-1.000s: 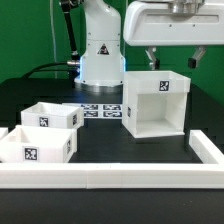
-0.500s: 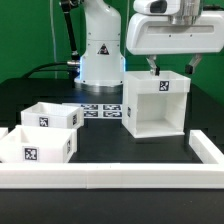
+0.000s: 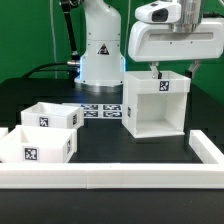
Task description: Assemble drawer
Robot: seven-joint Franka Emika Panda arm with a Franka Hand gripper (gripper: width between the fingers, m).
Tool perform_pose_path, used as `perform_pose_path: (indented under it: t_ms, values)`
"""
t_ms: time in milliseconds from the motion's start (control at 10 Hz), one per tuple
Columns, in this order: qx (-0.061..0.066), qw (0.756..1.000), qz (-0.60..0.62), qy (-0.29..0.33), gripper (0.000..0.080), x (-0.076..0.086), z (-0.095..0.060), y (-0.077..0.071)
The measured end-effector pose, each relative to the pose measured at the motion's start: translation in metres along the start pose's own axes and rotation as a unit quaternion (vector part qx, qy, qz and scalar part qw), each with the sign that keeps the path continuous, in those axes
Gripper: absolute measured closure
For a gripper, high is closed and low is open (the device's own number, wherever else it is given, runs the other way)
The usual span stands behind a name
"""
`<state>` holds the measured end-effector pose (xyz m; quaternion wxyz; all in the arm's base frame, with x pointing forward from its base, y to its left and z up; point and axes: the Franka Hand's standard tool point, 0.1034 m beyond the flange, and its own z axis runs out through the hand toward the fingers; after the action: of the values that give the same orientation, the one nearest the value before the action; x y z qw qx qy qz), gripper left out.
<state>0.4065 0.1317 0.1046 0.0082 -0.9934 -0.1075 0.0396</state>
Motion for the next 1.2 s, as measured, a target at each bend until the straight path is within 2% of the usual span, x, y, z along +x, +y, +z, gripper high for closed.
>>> perform_pose_path:
  t_ms: [100,200,300,400,500,600,1200]
  values:
    - [0.000,1.000,0.000,0.000,0.0360,0.0000,0.0000,0.0000]
    - [0.000,1.000,0.000,0.000,0.0360,0.0000,0.0000,0.0000]
    - [0.000,1.000,0.000,0.000,0.0543,0.0000,0.0000,0.0000]
    - [0.000,1.000,0.000,0.000,0.0678,0.0000,0.0000,0.0000]
    - [0.000,1.000,0.000,0.000,0.0678,0.0000,0.0000,0.0001]
    - [0.000,1.000,0.000,0.000,0.0763,0.0001,-0.0001,0.0000]
    - [0.000,1.000,-0.003,0.000,0.0763,0.0015,-0.0001,0.0018]
